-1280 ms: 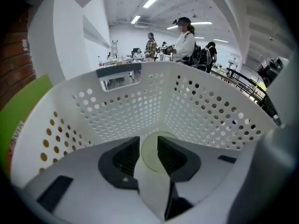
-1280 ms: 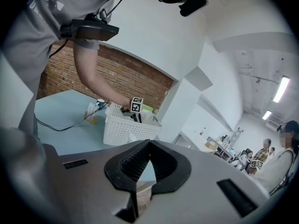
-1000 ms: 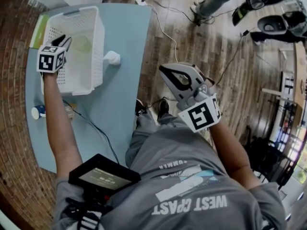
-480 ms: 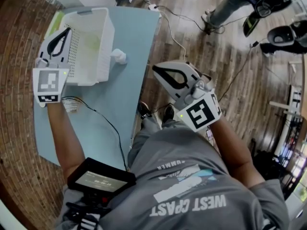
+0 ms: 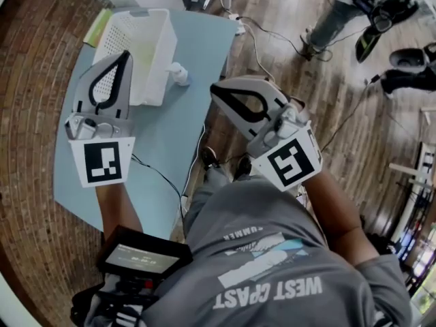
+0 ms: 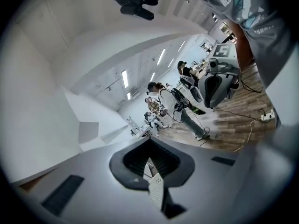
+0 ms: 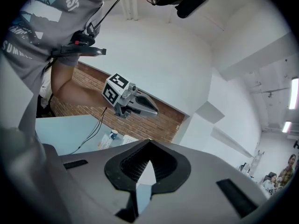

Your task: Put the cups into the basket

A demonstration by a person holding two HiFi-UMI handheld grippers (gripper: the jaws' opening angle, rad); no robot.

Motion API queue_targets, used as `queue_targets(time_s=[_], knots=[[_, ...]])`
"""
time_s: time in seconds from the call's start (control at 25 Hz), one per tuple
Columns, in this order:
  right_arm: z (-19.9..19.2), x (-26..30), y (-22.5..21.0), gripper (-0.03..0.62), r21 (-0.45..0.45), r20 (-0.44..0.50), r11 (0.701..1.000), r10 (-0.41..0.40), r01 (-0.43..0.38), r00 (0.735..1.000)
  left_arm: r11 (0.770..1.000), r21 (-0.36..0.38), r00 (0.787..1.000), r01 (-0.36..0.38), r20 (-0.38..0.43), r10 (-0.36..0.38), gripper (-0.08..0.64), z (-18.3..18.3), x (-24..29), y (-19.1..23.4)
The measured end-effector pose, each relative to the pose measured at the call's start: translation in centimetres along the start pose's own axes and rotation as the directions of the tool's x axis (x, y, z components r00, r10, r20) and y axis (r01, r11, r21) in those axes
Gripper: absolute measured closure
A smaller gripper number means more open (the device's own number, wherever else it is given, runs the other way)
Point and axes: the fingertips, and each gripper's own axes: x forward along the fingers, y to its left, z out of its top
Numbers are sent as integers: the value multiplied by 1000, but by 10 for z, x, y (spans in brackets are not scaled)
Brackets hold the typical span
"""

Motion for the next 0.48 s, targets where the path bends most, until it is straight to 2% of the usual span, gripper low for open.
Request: queue_targets(time_s=[0.16, 0.36, 0.48], knots=[[16, -7, 10, 586, -20, 33, 999, 31, -30, 999, 1000, -2, 1000, -20, 8, 20, 560, 25, -22, -19], [36, -18, 24, 587, -48, 59, 997, 57, -54, 997, 996, -66, 998, -65, 20, 66, 560, 43, -51, -33], [48, -28, 33, 586, -74, 79, 995, 79, -73, 994, 994, -70, 996, -85, 18, 86, 560, 55, -68, -43]])
